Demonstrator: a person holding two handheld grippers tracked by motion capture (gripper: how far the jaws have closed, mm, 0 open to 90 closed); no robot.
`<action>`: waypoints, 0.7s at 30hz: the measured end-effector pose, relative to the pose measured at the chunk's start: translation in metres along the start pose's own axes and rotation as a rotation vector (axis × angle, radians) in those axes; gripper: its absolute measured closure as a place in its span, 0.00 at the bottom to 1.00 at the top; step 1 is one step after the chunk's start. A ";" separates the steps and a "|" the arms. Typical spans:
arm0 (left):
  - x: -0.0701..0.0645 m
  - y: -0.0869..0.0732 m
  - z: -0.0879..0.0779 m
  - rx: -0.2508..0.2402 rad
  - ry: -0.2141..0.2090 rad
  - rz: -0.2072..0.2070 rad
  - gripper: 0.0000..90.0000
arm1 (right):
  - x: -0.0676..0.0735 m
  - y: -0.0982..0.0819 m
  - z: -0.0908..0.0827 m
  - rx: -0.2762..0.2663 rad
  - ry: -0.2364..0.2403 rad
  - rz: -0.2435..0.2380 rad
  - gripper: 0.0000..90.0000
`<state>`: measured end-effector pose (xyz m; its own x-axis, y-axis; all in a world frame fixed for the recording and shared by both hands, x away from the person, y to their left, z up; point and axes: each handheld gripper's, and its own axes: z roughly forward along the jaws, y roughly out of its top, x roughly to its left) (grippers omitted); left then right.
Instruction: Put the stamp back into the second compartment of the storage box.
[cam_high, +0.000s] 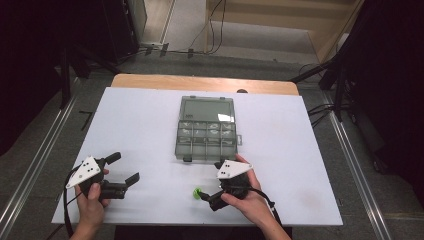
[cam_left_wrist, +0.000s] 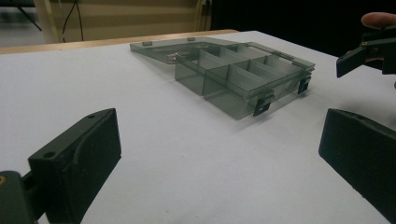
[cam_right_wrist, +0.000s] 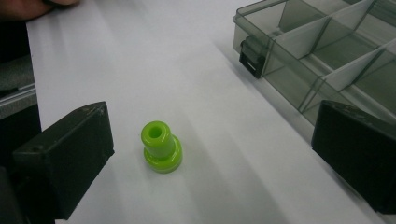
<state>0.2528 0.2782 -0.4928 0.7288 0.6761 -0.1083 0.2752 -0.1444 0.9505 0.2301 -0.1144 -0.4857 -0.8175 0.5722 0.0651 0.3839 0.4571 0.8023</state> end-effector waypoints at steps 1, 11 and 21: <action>0.000 0.000 0.000 0.000 -0.001 0.000 0.00 | 0.000 0.000 0.000 0.000 0.000 0.000 0.00; 0.001 0.000 0.000 -0.001 0.001 -0.002 0.00 | 0.008 -0.004 0.011 0.037 0.086 0.018 0.00; 0.001 0.000 0.000 -0.001 0.001 -0.005 0.00 | 0.016 -0.005 0.020 0.067 0.074 0.013 0.08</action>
<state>0.2533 0.2788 -0.4929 0.7266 0.6777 -0.1131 0.2786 -0.1402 0.9501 0.2235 -0.0935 -0.5009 -0.8409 0.5274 0.1212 0.4205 0.4958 0.7598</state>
